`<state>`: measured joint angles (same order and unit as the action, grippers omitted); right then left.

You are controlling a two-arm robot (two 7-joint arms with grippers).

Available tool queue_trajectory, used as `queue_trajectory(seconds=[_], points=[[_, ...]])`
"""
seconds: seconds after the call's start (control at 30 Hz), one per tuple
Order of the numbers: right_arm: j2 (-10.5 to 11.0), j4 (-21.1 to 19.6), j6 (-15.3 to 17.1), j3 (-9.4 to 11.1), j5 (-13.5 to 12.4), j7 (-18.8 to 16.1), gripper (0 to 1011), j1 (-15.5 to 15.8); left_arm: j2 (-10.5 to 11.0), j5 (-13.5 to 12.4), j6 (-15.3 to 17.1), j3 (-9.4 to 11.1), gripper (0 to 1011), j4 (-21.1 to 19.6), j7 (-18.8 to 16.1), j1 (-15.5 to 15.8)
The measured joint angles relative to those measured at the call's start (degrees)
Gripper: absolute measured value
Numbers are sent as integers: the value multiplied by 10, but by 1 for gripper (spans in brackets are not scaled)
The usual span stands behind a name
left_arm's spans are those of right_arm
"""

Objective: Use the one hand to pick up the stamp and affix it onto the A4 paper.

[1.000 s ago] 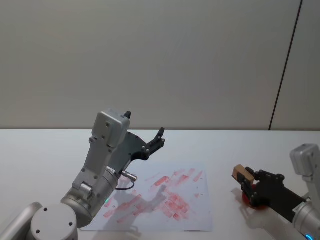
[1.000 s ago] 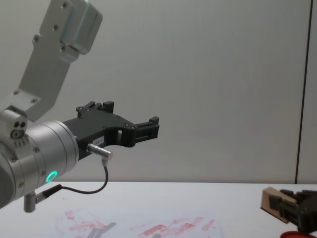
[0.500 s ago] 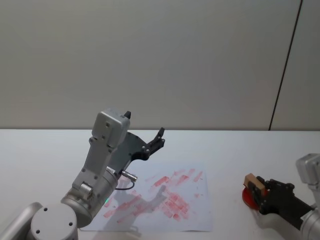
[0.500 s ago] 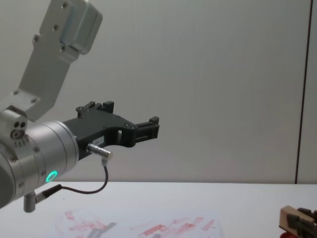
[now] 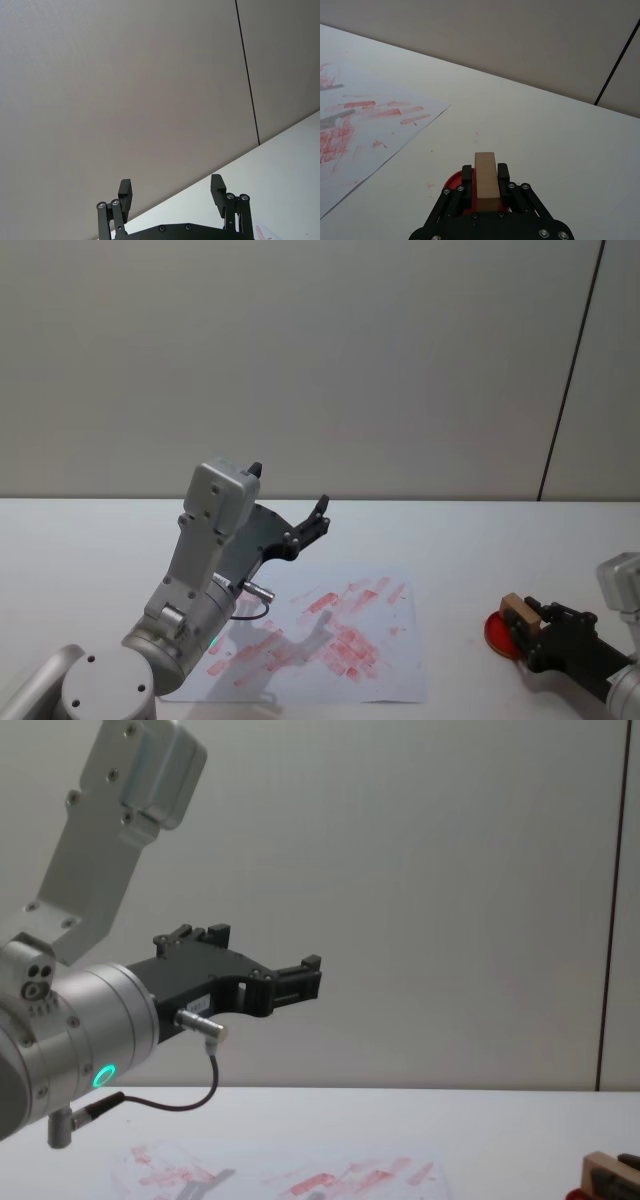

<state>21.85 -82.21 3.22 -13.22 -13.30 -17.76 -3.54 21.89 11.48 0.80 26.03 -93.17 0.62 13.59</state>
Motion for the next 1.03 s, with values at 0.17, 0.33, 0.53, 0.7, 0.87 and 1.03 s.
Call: queue_trajectory(seconds=[0.17, 0.33, 0.53, 0.7, 0.87, 1.03], points=[[-1, 7, -2, 0, 0, -2, 425, -2, 0, 0, 0, 0, 1002, 0, 0, 0], [-1, 10, -5, 0, -3, -7, 588, -3, 0, 0, 0, 0, 1003, 0, 0, 0], [0, 5, -13, 2, -8, -11, 786, -1, 0, 0, 0, 0, 1002, 0, 0, 0], [4, -8, -21, 4, -13, -11, 927, 4, 0, 0, 0, 0, 1002, 0, 0, 0], [8, -31, -27, 7, -18, -5, 1001, 11, 0, 0, 0, 0, 1003, 0, 0, 0], [11, -50, -31, 9, -22, 1, 1001, 19, 0, 0, 0, 0, 1002, 0, 0, 0]])
